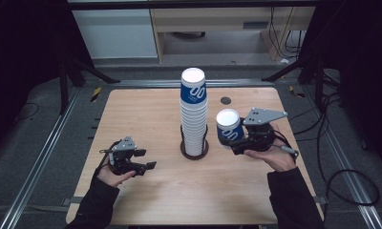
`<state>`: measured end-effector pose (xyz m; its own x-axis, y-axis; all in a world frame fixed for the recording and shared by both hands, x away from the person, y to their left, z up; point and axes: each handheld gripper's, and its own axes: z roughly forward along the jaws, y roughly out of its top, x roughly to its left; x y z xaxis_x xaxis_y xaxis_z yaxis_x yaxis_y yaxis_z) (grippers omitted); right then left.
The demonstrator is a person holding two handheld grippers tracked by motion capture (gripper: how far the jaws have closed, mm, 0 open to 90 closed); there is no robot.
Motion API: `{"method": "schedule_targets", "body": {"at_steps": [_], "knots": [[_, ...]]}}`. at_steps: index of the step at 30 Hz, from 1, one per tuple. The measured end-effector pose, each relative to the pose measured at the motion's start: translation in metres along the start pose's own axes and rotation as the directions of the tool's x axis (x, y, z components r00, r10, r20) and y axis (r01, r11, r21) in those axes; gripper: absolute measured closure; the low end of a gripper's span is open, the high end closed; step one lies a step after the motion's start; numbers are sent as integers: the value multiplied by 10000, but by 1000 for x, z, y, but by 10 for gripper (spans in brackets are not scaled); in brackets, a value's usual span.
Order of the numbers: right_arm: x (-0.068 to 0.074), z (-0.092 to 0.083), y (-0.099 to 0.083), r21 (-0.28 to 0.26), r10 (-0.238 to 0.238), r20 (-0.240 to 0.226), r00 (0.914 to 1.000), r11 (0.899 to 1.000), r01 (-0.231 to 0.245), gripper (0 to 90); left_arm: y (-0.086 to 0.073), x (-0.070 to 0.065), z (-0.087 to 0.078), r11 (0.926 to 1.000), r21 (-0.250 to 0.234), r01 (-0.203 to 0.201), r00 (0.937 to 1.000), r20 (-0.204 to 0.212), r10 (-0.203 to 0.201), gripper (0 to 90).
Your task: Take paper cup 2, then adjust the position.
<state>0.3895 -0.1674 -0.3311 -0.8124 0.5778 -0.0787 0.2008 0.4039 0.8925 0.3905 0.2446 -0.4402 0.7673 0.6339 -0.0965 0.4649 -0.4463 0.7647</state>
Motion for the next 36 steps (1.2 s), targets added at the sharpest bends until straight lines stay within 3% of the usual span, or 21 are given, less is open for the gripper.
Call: {"method": "schedule_targets", "body": {"at_steps": [10,15,26,36], "knots": [[8,15,-10,756,-467,-571,9973,9958,510,212,1,-3,1,9999,24,-116,9994,311,115,301],[11,18,-13,829,-504,-785,9956,9949,570,212,3,-6,0,9998,-31,-212,9987,459,213,306],[20,36,-21,1492,-950,-1402,9855,9820,1159,212,6,-11,-2,9989,-57,-458,9964,719,460,300],[26,49,-25,2128,-1302,-1789,9752,9626,1675,212,8,-15,-2,9987,-75,-506,9932,1049,511,278]]}}
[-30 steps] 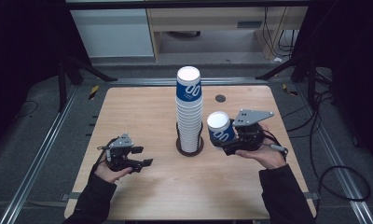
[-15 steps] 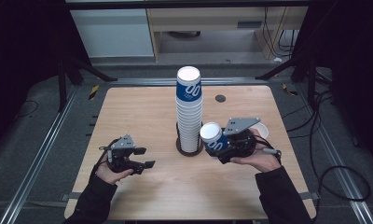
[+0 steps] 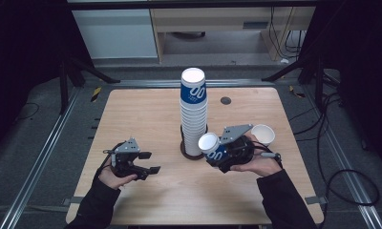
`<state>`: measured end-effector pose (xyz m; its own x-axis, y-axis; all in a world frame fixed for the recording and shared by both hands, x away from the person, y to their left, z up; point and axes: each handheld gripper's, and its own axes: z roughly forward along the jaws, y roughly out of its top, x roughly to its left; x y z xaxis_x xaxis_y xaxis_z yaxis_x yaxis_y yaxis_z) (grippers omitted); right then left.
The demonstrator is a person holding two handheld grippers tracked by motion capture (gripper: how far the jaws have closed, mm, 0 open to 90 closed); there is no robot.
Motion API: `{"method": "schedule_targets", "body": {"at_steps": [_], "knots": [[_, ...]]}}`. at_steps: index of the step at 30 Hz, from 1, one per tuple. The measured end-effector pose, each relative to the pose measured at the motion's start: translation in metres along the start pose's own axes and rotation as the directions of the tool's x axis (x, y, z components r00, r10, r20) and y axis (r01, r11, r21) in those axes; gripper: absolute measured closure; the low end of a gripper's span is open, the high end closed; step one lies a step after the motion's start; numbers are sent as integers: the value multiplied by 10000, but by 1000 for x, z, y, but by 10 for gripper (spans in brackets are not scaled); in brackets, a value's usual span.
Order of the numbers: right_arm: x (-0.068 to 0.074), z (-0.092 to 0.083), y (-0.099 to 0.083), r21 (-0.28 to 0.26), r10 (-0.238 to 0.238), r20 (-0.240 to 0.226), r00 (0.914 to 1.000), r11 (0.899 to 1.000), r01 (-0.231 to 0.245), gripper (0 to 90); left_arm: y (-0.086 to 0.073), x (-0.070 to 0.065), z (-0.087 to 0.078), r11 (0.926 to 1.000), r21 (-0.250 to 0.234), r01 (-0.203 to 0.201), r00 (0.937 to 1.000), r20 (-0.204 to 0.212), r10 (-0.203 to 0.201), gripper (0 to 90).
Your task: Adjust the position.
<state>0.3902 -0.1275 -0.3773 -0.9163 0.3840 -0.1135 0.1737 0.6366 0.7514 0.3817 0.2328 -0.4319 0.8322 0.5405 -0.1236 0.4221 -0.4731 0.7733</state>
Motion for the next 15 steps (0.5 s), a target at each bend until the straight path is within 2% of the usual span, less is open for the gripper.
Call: {"method": "schedule_targets", "body": {"at_steps": [9,15], "knots": [[3,10,2,387,-384,-77,9992,9985,387,212,4,-6,-1,9999,-44,-135,9997,216,136,262],[6,18,5,668,-650,-294,9974,9955,669,212,9,-13,0,9994,-113,-313,9987,397,317,251]]}}
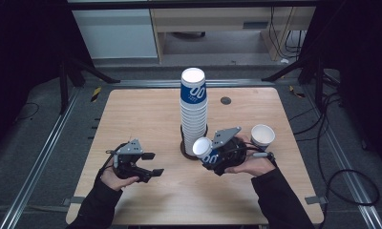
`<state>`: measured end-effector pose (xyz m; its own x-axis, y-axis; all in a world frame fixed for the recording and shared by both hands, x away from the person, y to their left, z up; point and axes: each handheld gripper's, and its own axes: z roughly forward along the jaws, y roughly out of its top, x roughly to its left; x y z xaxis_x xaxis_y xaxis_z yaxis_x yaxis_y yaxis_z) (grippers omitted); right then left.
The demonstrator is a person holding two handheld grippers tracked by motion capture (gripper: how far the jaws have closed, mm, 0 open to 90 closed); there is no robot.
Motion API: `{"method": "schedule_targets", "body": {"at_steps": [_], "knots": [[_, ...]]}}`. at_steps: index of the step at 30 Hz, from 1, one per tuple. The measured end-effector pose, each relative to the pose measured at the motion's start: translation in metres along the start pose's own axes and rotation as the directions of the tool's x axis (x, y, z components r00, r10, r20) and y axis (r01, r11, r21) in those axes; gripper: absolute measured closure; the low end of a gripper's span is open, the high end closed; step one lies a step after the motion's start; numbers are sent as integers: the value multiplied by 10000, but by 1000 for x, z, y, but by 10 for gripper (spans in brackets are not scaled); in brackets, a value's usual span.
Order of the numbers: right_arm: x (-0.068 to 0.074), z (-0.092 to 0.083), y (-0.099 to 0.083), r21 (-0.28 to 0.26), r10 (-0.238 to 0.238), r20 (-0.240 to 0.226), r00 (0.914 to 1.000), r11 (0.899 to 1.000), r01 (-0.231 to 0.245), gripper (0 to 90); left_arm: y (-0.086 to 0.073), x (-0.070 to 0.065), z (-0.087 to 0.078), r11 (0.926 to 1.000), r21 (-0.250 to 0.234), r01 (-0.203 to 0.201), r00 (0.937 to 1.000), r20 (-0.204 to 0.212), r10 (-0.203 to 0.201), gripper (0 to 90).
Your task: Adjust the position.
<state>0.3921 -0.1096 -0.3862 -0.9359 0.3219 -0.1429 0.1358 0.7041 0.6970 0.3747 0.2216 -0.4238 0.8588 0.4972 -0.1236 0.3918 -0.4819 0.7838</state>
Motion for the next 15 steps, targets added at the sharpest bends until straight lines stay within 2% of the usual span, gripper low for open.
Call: {"method": "schedule_targets", "body": {"at_steps": [5,15], "knots": [[1,5,3,68,-24,-115,9999,10000,25,212,3,-4,-1,9999,-89,-104,9998,139,105,245],[9,21,13,434,-497,-450,9978,9977,517,213,8,-14,2,9992,-133,-383,9986,355,388,234]]}}
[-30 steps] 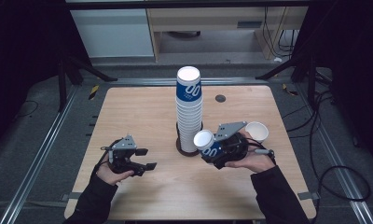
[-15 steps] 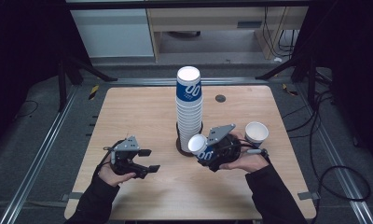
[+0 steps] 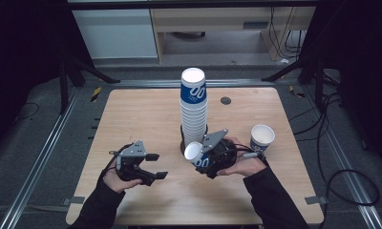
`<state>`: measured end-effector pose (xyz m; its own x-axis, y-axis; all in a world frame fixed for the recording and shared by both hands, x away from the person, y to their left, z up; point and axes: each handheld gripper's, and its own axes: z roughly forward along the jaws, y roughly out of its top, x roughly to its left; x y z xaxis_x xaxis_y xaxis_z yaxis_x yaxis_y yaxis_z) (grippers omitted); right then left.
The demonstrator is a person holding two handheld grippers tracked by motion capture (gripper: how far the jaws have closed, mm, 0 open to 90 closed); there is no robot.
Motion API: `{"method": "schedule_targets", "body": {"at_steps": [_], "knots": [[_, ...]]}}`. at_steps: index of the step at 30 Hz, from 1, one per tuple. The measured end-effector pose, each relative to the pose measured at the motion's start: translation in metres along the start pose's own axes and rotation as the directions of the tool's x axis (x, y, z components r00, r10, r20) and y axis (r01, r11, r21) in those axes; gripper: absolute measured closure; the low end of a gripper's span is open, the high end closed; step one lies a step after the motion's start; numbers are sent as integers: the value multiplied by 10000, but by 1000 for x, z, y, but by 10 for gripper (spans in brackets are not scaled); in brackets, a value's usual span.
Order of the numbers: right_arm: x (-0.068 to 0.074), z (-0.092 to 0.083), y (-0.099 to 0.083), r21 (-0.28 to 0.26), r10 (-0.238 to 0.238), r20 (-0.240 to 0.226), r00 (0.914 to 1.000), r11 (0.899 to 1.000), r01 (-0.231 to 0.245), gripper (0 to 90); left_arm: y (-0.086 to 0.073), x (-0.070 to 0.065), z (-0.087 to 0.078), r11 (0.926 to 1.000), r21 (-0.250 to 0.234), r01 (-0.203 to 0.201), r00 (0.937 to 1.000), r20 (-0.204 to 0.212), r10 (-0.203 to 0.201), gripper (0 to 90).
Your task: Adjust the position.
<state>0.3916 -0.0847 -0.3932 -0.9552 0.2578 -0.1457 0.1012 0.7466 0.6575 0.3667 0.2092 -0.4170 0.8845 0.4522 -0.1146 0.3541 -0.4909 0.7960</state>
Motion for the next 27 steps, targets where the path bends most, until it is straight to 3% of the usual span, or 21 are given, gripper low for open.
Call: {"method": "schedule_targets", "body": {"at_steps": [27], "knots": [[18,34,15,683,-673,-729,9951,9950,723,214,11,-13,12,9997,-60,-224,9982,559,227,198]]}}
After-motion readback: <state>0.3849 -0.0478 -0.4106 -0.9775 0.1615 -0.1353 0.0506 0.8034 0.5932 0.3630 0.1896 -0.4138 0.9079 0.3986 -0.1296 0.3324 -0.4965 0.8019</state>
